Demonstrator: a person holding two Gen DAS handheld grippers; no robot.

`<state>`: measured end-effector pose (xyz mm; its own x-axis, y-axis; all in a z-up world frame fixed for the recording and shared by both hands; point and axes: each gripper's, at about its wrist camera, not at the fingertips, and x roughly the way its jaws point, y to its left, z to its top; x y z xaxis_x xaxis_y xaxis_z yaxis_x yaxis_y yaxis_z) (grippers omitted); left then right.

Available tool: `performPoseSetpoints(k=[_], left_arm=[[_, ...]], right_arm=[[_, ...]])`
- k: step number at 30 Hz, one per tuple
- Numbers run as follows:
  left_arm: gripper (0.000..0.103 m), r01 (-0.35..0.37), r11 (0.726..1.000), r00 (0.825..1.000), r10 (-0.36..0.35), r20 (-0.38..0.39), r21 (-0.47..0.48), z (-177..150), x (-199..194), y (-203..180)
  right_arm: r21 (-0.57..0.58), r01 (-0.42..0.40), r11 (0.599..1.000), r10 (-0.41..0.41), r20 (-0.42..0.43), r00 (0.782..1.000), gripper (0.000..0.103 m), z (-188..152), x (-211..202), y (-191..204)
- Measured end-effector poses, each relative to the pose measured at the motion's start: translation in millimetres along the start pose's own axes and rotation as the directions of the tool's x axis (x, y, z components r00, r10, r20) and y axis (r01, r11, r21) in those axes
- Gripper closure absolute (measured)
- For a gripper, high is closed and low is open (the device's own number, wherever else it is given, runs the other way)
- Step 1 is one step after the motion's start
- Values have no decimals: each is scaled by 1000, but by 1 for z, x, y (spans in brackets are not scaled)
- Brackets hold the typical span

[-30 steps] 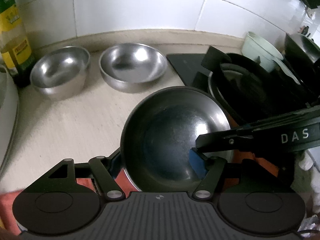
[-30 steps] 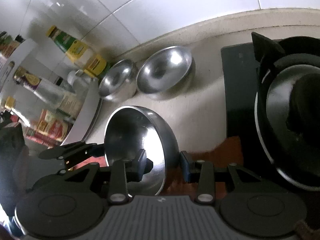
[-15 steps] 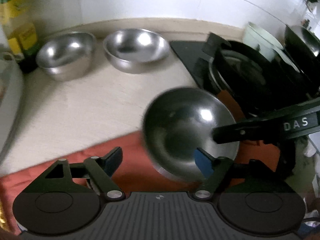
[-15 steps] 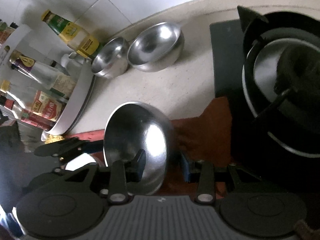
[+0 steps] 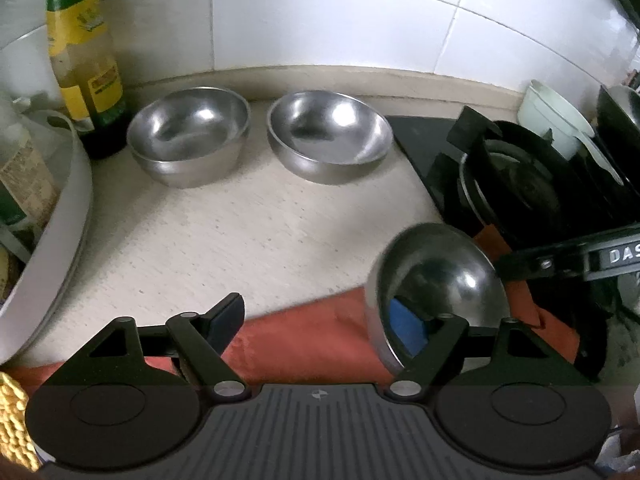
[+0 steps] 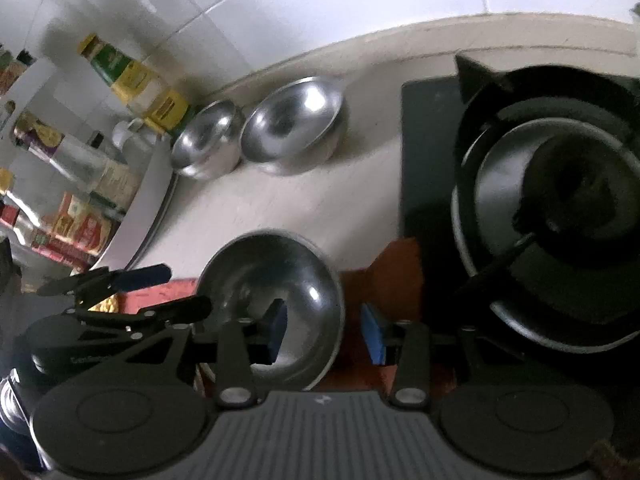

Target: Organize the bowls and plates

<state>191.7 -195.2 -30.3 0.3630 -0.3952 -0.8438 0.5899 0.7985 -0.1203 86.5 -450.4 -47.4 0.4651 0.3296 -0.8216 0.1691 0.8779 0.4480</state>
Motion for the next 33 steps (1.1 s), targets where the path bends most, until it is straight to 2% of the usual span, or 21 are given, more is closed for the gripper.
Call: performPoseSetpoints(k=[8,17,24,33], left_arm=[[18,-21,999,998,22,58,-28,30,-3,15],[18,-23,998,998,27,58,-63,60,17,19],[17,-50,995,997,55,61,-84,84,33,20],[17,-69,995,997,72,33,-78,96,58,15]], right_arm=[[-13,40,999,-39,80,996,63,24,-15,-5],[-63,55,996,-47,133,990,63,65,-4,5],[-101,75,992,-61,133,989,63,95,13,7],[-131,75,988,-63,98,993,63,117,40,11]])
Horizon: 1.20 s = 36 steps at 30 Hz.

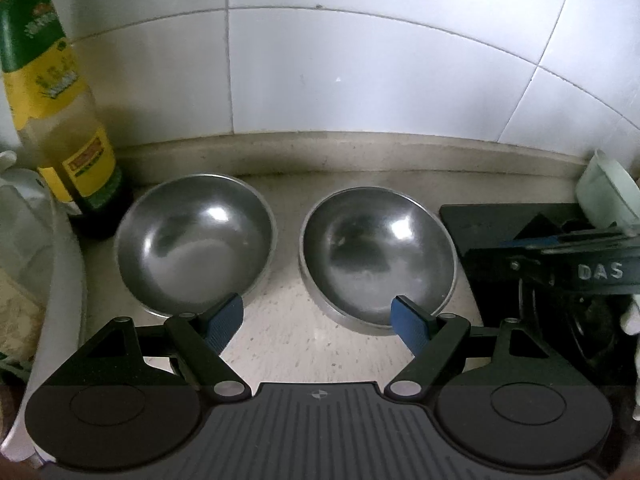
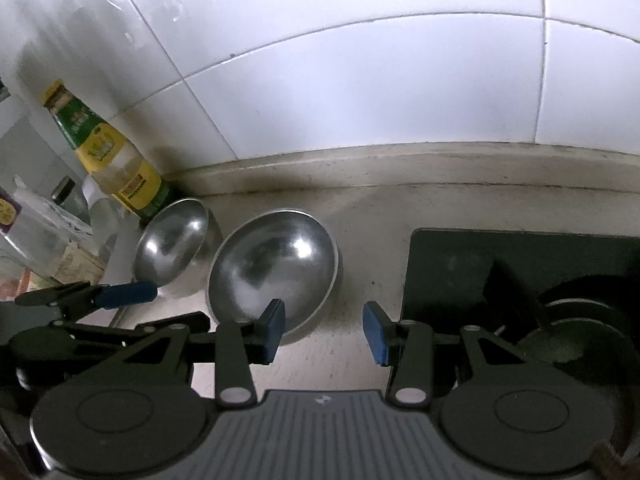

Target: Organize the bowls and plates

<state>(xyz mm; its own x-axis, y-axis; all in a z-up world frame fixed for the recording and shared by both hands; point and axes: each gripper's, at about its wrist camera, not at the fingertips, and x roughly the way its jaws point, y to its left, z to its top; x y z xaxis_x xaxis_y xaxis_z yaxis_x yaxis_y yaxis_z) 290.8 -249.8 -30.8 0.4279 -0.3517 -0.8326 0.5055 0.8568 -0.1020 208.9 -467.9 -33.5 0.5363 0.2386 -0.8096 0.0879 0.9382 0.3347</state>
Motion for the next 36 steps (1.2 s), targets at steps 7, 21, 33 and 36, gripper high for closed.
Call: performPoseSetpoints(k=[7,21,33,36], left_arm=[[16,24,1000,999,-24,-25,-2,1,14,-5],[29,-22,999,998,20,-63,-28,6,49,-5],[48,-4,1000,997,5,-79,19,1,52,-16],[48,1,1000,997,0,-82,18,2,53,-17]], right_arm=[[-9,7,1000,-7,-24,1000,63,17,22,-3],[-63,-15,998,8,-96,995,63,30,66,0],[-51,-47,998,39,-158,987,80,19,79,-1],[-47,-49,998,40,-160,986,80,18,77,-3]])
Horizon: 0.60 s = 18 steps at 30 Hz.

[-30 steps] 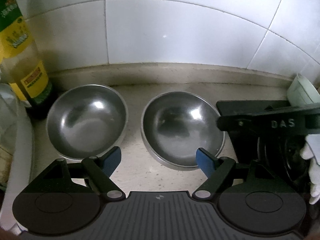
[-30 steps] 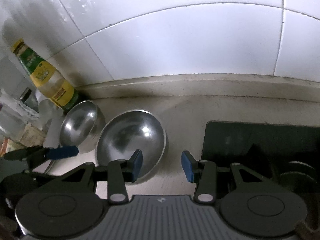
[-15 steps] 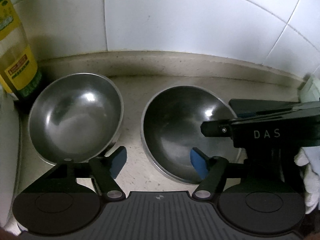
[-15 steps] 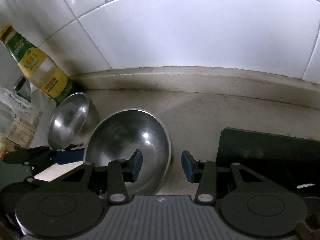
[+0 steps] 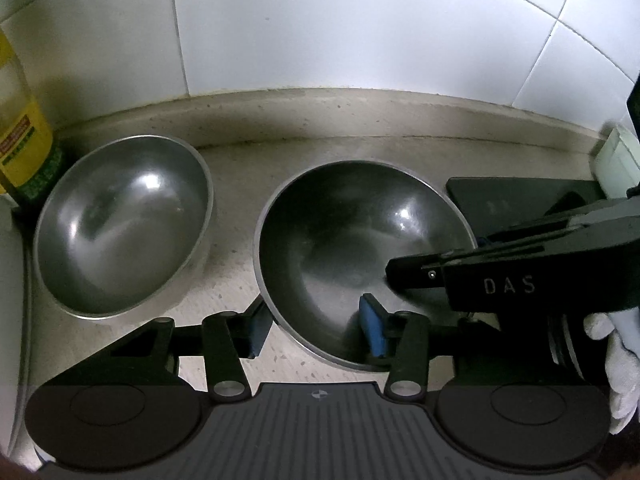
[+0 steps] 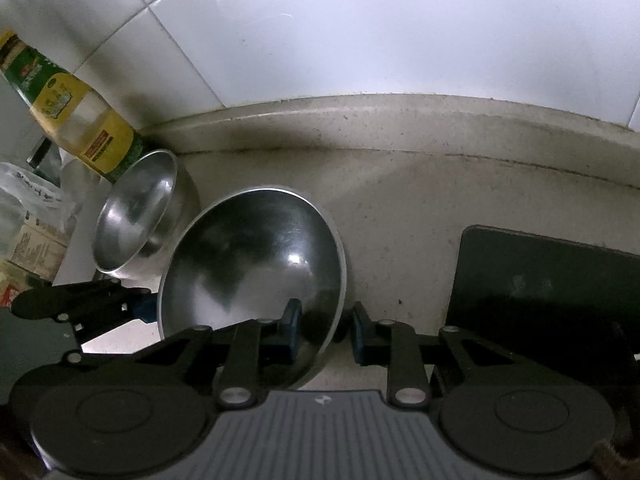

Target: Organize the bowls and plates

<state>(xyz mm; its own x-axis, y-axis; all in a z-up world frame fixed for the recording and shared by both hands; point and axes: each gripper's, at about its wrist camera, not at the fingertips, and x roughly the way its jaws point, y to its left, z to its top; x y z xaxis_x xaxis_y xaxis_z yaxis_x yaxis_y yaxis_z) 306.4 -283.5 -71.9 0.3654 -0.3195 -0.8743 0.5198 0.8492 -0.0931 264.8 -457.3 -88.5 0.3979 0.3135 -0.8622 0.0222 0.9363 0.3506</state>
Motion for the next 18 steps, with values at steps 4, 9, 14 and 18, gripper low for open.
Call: performPoseSetpoints(k=[4,9,14,18], left_arm=[[45,-7,1000,1000,7,11,17,-1,-6,-4],[45,-4,1000,999,3,40,29,-1,-18,-8],[40,-17,999,996,13,91,41,-5,-42,-13],[38,-36,997,989,26,145,68,-12,-68,-21]], right_arm=[[3,-9,1000,9,0,1000,80,-4,-4,2],[4,-11,1000,11,18,1000,80,-8,-17,5],[-4,-15,1000,16,49,999,80,-12,-38,14],[-23,-23,999,24,79,997,80,-20,-60,27]])
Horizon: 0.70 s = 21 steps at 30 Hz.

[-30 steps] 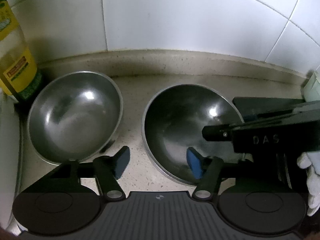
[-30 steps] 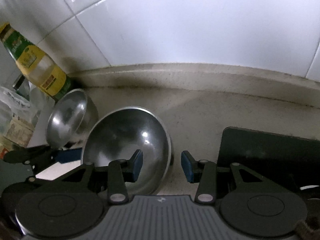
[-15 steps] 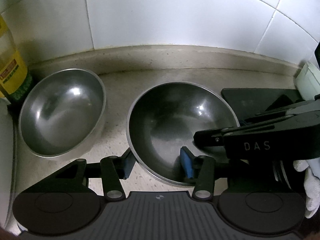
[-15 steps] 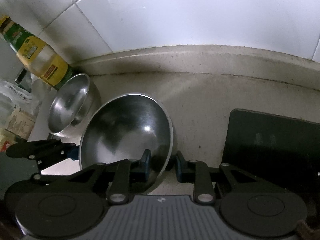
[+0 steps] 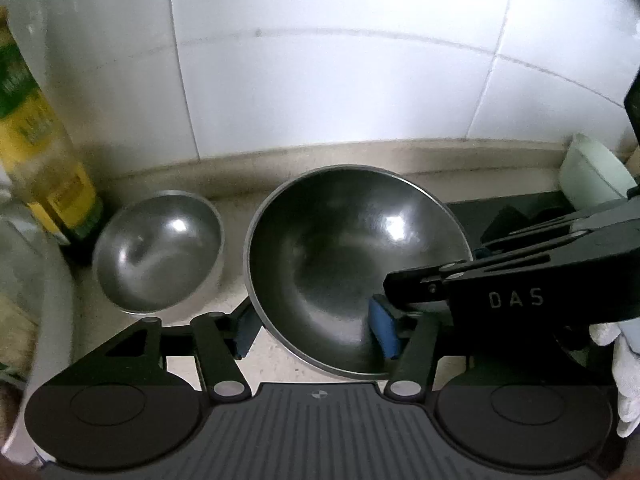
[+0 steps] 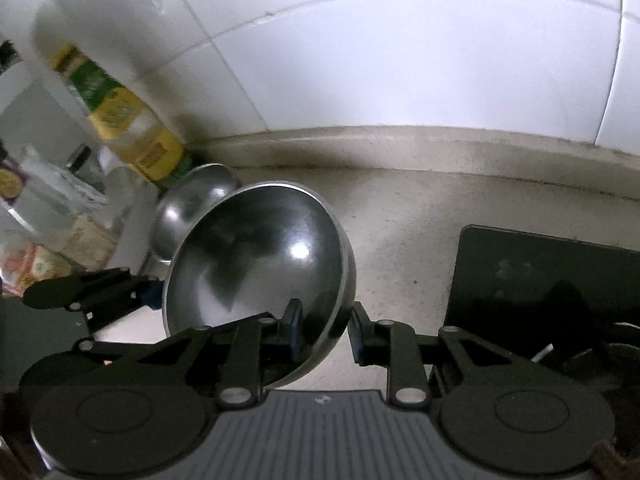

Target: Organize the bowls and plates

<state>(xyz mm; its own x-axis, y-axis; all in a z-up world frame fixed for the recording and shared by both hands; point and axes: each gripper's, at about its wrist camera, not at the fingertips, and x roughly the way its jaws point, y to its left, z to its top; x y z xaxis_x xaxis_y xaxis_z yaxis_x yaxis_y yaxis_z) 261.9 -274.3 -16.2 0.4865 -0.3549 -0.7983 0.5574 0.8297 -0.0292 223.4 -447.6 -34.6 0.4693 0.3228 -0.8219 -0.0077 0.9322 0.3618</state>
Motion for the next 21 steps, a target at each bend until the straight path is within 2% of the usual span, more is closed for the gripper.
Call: performPoseSetpoints(k=[12,21], left_arm=[[34,18,998,995,-23,97,52,-33,-71,-20],[33,60,994,995,-66,71,90,-68,-86,-32]], right_arm=[[-32,10,999,-8,76,997,80,-37,-70,35],[-7,24,1000,-24,64,998,80,-78,-91,48]])
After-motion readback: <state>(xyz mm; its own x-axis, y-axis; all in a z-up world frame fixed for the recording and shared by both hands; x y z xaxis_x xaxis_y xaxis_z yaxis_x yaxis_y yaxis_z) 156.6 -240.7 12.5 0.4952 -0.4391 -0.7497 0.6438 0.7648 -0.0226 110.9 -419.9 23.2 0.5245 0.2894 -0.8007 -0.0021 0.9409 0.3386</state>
